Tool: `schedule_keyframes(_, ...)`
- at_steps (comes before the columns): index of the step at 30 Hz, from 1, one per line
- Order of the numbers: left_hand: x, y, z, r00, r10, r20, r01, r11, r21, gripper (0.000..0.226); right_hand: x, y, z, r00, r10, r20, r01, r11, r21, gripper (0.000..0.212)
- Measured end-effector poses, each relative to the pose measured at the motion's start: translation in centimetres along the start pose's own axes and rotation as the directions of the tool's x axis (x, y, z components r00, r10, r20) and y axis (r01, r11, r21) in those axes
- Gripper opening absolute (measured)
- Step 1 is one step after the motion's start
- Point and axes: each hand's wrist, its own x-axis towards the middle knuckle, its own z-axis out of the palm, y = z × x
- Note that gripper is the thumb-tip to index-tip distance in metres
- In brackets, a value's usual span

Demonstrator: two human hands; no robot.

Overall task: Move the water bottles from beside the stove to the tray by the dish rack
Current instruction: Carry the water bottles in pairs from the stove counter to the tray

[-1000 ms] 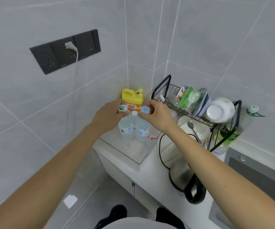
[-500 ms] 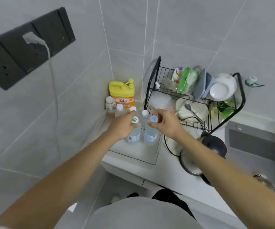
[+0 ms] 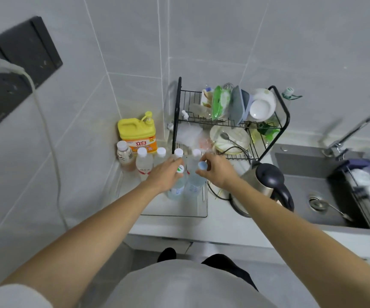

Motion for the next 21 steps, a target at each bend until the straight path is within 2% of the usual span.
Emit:
schedule_keyframes(8,0.7,-0.9,0.0,0.999,0.051,0.008,-0.05,0.998,-0.036,0.019,0.1,-0.1,2.1,0.995,-0.04,0.09,0.042,0.999,-0.026,0.031)
schedule_keyframes(12,1.0,-0.8,-0.4,0.999,0.038,0.027,-0.038,0.999,-0.007,0.017,0.8,-0.4,2.4,0.992,-0.056,0.11,0.069,0.991,-0.116,0.033)
schedule_keyframes(16,1.3,-0.8,-0.5,0.999,-0.008,0.036,0.008,1.0,0.014,0.037,1.6,-0.8,2.0,0.986,-0.012,0.168,0.051,0.972,-0.231,0.043)
schedule_keyframes(21,1.8,-0.6,-0.2,1.0,-0.008,0.026,0.007,0.999,0.036,0.036,2.1,-0.7,2.2,0.982,-0.003,0.191,0.054,0.965,-0.258,0.042)
